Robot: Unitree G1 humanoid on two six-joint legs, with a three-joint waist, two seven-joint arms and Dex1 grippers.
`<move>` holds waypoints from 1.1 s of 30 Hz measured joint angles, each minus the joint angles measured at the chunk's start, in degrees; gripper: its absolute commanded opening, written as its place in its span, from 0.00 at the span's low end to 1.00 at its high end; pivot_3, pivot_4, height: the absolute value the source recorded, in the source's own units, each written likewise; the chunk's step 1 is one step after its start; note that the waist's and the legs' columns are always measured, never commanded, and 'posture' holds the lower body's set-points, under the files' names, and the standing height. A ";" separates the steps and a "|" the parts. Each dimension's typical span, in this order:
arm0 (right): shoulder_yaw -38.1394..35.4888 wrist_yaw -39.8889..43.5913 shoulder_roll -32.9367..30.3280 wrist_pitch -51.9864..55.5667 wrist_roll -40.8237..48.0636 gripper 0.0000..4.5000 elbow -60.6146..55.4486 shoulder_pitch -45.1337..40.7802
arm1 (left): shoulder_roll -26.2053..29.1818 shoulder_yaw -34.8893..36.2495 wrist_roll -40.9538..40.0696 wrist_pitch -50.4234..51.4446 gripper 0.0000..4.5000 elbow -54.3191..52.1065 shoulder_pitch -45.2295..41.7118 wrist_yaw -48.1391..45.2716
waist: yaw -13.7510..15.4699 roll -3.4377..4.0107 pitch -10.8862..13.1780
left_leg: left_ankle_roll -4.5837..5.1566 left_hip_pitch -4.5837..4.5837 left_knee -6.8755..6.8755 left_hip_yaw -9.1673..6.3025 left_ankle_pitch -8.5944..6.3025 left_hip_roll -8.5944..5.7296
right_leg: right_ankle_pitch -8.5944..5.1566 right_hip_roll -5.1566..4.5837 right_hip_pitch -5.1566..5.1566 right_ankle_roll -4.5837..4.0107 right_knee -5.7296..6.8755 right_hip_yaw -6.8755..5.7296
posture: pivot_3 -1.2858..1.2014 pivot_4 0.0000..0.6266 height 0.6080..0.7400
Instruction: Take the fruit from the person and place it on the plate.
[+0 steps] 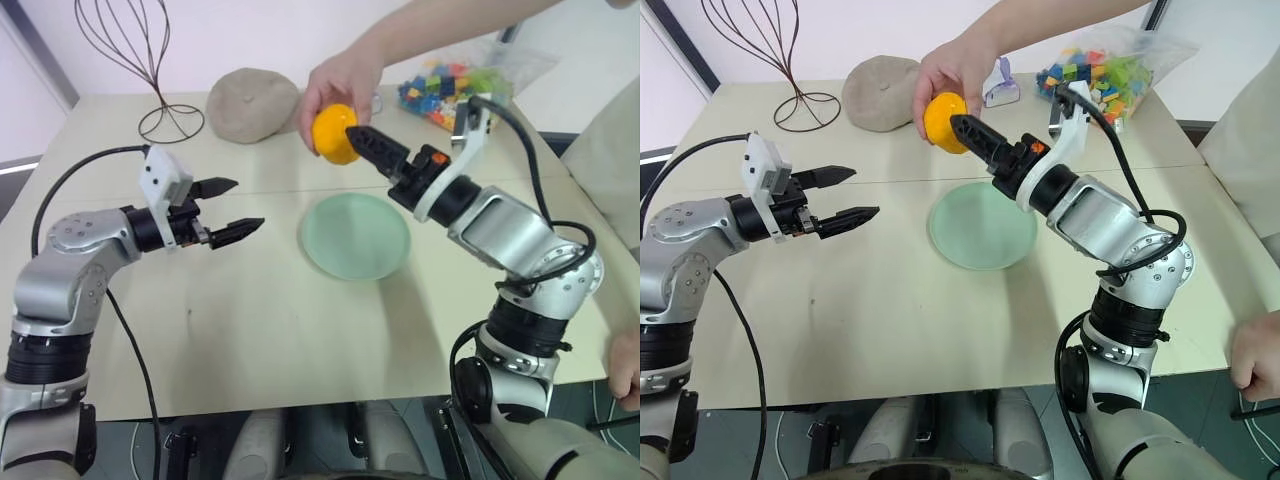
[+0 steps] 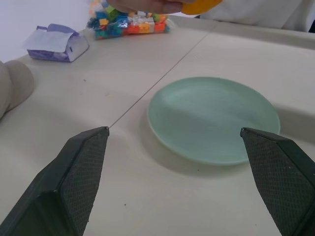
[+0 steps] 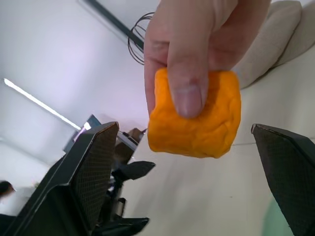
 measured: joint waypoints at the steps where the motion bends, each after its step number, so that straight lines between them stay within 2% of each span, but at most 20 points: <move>1: 0.93 -1.11 -0.25 -1.04 1.46 0.98 0.02 0.00 | 0.00 0.00 0.00 0.00 1.00 -0.03 -0.05 0.01 | -0.02 0.00 0.00 | 0.00 0.00 0.00 0.00 0.00 0.00 | 0.00 0.01 0.00 0.00 0.00 0.00 | 0.52 0.24 1.00; 6: 5.60 -4.64 -2.14 -5.98 6.35 0.98 0.01 0.02 | -0.03 0.00 0.02 0.00 1.00 -0.08 -0.08 0.20 | -0.10 0.00 0.00 | 0.01 0.00 0.00 0.01 0.00 0.02 | -0.01 0.05 0.00 0.00 0.01 0.01 | 0.52 0.24 1.00; 11: 9.29 -4.40 -3.79 -8.52 7.15 0.98 0.01 0.08 | -0.05 0.00 0.03 0.01 1.00 -0.16 -0.08 0.45 | -0.06 0.00 0.00 | 0.01 0.00 0.00 0.02 0.00 0.02 | -0.01 0.06 0.00 0.00 0.00 0.00 | 0.52 0.24 1.00; 26: 12.12 7.48 -6.31 -9.74 -1.54 0.98 6.60 -0.31 | 0.06 0.06 0.00 0.10 1.00 -1.81 0.37 1.42 | 0.00 0.00 0.00 | 0.01 0.00 0.00 0.03 0.00 0.03 | -0.01 0.06 -0.01 0.00 -0.01 0.01 | 0.52 0.24 1.00; 28: 12.15 8.53 -5.98 -9.99 -2.77 0.86 7.25 -0.68 | 0.07 0.06 0.00 0.11 1.00 -1.82 0.43 1.47 | 0.00 0.00 0.00 | 0.01 0.00 0.00 0.02 0.00 0.03 | -0.01 0.05 -0.01 0.00 -0.01 0.01 | 0.52 0.24 1.00; 30: 12.17 9.38 -5.39 -10.07 -3.92 0.70 7.50 -0.84 | 0.14 0.07 0.00 0.11 1.00 -1.82 0.63 1.51 | 0.00 0.00 0.00 | 0.01 0.00 0.00 0.03 0.00 0.03 | -0.01 0.05 -0.01 0.00 -0.01 0.01 | 0.52 0.24 1.00; 31: 12.25 9.63 -5.03 -10.08 -4.54 0.57 7.72 -1.14 | 0.14 0.07 0.00 0.12 1.00 -1.82 0.71 1.52 | 0.00 0.00 0.00 | 0.01 0.00 0.00 0.03 0.00 0.03 | -0.01 0.05 -0.01 0.00 -0.01 0.01 | 0.52 0.24 1.00; 32: 12.25 9.83 -4.78 -10.13 -4.97 0.49 7.80 -1.32 | 0.14 0.07 0.00 0.12 1.00 -1.82 0.73 1.53 | 0.00 0.00 0.00 | 0.01 0.00 0.00 0.02 0.00 0.03 | -0.01 0.05 -0.01 0.00 -0.01 0.01 | 0.52 0.24 1.00; 33: 12.24 10.16 -4.57 -10.17 -5.38 0.47 7.86 -1.47 | 0.15 0.07 0.00 0.12 1.00 -1.82 0.74 1.53 | 0.01 0.00 0.00 | 0.01 0.00 0.00 0.02 0.00 0.03 | -0.01 0.05 -0.01 0.00 -0.01 0.01 | 0.52 0.24 1.00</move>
